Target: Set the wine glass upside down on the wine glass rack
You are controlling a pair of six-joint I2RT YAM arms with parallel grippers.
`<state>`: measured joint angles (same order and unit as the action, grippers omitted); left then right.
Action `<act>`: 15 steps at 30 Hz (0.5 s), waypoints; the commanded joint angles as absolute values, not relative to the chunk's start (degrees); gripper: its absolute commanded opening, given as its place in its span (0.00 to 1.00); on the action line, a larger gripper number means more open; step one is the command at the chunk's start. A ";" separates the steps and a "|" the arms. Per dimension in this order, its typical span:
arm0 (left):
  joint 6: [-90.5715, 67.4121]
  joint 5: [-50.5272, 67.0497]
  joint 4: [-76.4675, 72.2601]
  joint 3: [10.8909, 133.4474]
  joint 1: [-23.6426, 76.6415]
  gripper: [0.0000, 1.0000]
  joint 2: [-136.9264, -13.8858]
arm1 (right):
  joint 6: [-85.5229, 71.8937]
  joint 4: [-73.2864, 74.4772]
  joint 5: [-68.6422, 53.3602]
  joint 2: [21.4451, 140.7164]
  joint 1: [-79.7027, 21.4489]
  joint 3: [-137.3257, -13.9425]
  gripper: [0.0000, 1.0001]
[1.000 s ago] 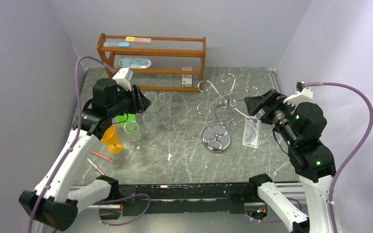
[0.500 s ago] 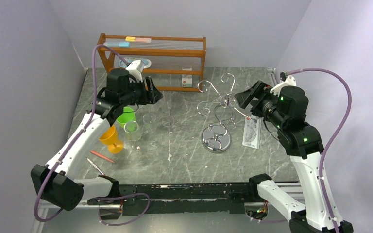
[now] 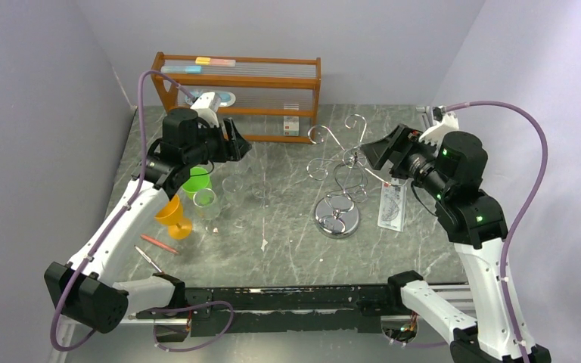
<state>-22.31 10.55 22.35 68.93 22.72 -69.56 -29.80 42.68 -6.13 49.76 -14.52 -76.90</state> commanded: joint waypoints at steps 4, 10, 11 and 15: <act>-21.91 10.42 20.61 67.96 23.12 0.67 -68.92 | -23.98 39.23 -19.18 52.07 -14.24 -76.77 0.78; -21.99 10.07 20.77 66.94 23.12 0.67 -68.42 | -22.18 38.35 -18.10 54.13 -14.32 -75.71 0.72; -21.93 9.92 20.87 66.90 23.12 0.67 -68.34 | -21.89 38.07 -17.92 54.40 -14.47 -75.49 0.70; -21.80 9.54 21.22 66.59 23.12 0.67 -68.25 | -20.26 37.89 -13.10 55.30 -16.20 -75.32 0.63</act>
<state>-22.33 10.48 22.13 67.26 22.72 -69.54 -22.98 38.94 -15.90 54.85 -14.87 -75.90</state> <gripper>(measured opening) 0.667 0.660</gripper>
